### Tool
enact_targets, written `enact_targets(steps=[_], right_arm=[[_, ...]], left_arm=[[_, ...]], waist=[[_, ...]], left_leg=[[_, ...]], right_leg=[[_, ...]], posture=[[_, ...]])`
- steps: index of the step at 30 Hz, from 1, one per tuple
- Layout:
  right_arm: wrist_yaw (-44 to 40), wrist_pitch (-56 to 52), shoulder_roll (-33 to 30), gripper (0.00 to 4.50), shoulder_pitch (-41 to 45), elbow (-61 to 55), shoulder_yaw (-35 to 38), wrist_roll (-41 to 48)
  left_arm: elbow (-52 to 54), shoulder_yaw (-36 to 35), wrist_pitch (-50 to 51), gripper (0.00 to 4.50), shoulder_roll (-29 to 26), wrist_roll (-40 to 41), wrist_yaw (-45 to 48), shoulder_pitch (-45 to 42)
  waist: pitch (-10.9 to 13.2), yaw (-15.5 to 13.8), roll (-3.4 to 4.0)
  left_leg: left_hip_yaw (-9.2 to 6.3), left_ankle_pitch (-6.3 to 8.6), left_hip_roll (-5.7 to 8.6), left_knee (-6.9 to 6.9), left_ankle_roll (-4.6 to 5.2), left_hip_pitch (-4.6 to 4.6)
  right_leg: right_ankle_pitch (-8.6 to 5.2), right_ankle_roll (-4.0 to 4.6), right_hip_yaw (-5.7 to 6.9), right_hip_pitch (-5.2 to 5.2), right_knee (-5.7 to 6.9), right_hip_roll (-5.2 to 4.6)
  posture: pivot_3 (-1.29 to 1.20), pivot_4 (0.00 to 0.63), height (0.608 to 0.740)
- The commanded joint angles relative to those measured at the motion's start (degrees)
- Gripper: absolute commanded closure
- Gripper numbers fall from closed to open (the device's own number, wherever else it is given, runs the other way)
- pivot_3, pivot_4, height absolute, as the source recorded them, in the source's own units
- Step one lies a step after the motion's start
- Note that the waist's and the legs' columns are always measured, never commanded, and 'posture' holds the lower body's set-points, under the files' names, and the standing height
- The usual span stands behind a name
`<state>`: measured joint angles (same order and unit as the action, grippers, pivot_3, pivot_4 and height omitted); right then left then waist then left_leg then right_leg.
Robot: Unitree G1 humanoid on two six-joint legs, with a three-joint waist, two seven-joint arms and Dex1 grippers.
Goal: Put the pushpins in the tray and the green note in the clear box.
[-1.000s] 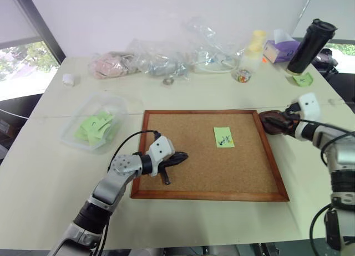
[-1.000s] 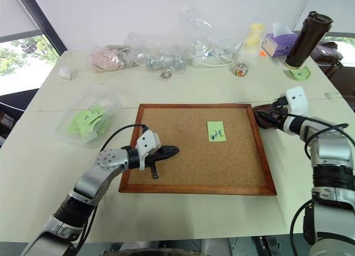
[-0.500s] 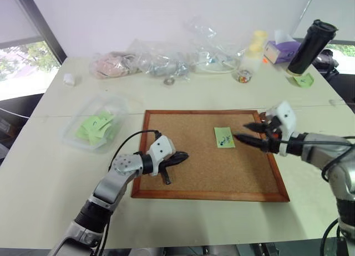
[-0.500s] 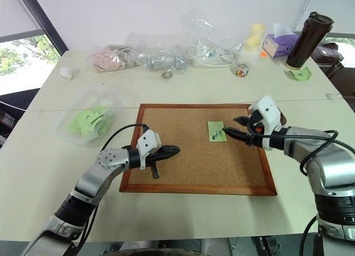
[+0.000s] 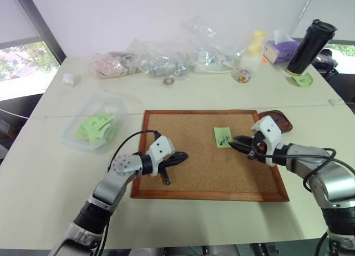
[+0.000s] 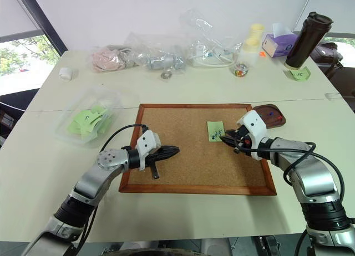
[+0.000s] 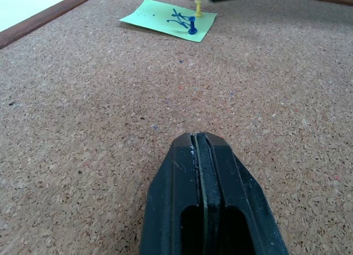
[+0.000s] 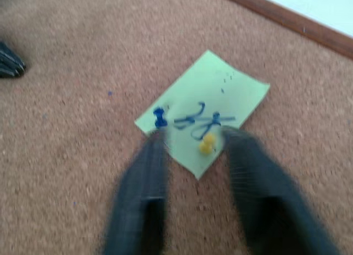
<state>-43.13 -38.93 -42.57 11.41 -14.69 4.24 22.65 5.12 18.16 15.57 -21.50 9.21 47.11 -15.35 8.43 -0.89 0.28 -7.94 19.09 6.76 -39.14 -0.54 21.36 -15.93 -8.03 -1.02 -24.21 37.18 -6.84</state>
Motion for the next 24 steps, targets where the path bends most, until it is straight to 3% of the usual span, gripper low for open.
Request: enact_targets(steps=[1,24], right_arm=[[0.04,1.59,0.3,3.85,0.87,0.06,0.37,-0.4],[-1.42,3.54,1.6,3.85,2.35,5.37,-3.16,-2.9]], left_arm=[[-0.6,1.5,1.51,4.5,-0.29,-0.88,0.25,1.58],[-0.28,1.36,1.55,4.5,-0.25,-1.1,-0.57,1.67]], waist=[[0.0,0.0,0.0],[0.0,0.04,0.0]], left_leg=[[0.0,0.0,0.0,0.0,0.0,0.0],[0.0,0.0,0.0,0.0,0.0,0.0]], right_leg=[[0.0,0.0,0.0,0.0,0.0,0.0],[0.0,0.0,0.0,0.0,0.0,0.0]], posture=[[0.0,0.15,0.74],[0.0,0.15,0.74]])
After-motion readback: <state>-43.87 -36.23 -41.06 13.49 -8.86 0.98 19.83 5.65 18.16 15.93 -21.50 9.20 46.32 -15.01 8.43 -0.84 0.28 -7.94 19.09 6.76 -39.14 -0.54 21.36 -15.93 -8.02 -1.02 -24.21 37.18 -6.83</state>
